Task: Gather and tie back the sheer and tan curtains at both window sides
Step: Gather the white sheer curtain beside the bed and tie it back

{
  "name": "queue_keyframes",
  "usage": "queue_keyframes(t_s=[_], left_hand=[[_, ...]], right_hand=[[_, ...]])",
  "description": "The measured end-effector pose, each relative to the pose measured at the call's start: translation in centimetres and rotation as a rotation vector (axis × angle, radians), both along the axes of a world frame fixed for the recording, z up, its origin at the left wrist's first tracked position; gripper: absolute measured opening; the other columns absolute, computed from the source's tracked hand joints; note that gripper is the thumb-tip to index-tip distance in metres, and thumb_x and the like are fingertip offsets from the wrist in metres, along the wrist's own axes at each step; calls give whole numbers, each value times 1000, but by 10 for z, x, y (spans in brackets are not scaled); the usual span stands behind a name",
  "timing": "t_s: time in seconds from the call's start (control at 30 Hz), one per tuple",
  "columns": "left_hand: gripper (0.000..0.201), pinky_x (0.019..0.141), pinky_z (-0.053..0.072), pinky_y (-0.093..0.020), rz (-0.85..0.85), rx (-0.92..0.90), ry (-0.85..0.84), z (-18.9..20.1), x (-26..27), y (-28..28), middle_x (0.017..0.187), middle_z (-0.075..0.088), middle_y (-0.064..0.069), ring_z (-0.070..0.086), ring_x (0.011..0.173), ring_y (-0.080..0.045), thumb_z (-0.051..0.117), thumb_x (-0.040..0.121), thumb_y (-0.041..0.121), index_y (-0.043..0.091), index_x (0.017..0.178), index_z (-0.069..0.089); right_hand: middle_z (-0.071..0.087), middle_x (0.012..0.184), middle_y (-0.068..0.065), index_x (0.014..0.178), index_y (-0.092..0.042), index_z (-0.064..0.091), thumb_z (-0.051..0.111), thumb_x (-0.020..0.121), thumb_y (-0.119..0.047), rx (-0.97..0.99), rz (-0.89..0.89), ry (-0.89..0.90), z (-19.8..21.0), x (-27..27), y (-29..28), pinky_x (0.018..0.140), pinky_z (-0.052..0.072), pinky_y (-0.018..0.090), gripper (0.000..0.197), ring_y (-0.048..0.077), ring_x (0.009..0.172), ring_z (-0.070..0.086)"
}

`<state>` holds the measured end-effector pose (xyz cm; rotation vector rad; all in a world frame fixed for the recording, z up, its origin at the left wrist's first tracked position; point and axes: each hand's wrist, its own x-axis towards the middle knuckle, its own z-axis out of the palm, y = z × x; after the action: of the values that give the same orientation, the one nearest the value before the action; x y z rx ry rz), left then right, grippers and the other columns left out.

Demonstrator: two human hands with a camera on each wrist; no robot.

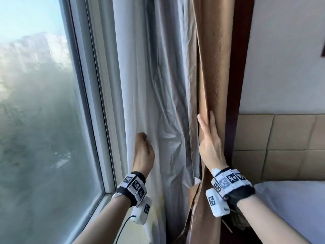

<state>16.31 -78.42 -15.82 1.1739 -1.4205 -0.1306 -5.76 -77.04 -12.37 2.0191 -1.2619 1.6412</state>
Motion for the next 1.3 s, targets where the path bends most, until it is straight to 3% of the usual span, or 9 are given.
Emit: queue_keyframes(t_s=[0.1,0.17,0.27,0.47,0.67,0.77,0.87,1.17,1.3], left_hand=[[44,101,31,-12,-92,-44,-95,-1,-13,7,132,39,9,40,119,-1,30,99,6,21,140,30],[51,90,25,1,-108,-32,-166,1,-22,10,123,38,14,38,107,7,30,96,0,24,140,36],[43,82,35,-12,-90,-71,-179,3,-35,13,108,44,5,49,96,-9,35,91,-3,21,123,52],[28,86,46,-25,-83,-2,-179,12,-55,11,114,47,7,53,99,-8,54,93,35,20,117,51],[26,87,49,-39,-59,9,-190,18,-65,5,110,52,1,58,98,-21,57,92,31,18,115,57],[22,88,48,-42,-64,-15,-175,16,-64,8,109,53,2,58,97,-21,56,91,24,18,112,59],[22,88,48,-45,-70,-4,-179,14,-60,8,107,52,4,58,96,-20,55,90,28,19,109,59],[37,89,46,-29,-71,0,-74,13,-61,28,103,50,15,53,97,-9,65,81,55,27,100,52],[43,83,43,-18,-129,-49,-56,10,-71,43,102,50,15,51,94,-2,74,76,50,23,103,54]], right_hand=[[42,148,16,142,-26,45,45,88,9,2,-1,-48,1,7,4,97,45,34,64,39,117,56],[55,136,12,142,-24,43,51,96,-22,104,-39,-164,4,16,4,89,48,38,47,35,114,58],[61,122,13,143,-28,33,60,84,-53,266,-97,-208,11,23,4,87,50,43,69,33,108,58],[65,106,13,135,-30,38,62,85,-42,275,-138,-168,8,21,0,76,52,44,57,35,97,61],[54,123,11,134,-25,48,66,81,-47,388,-177,-92,19,23,-11,86,49,42,60,32,111,55],[55,106,7,97,-20,64,62,83,-40,419,-227,-51,25,22,-14,76,47,38,25,32,99,58],[59,93,9,73,-14,54,58,86,-39,367,-66,-70,18,13,-12,71,48,39,28,33,86,59],[51,57,7,84,-11,46,60,93,-15,-6,-87,-83,-5,-50,53,50,38,38,17,31,51,54],[65,81,19,134,-26,32,48,94,0,43,-77,-89,-21,-77,74,55,43,29,51,38,65,65]])
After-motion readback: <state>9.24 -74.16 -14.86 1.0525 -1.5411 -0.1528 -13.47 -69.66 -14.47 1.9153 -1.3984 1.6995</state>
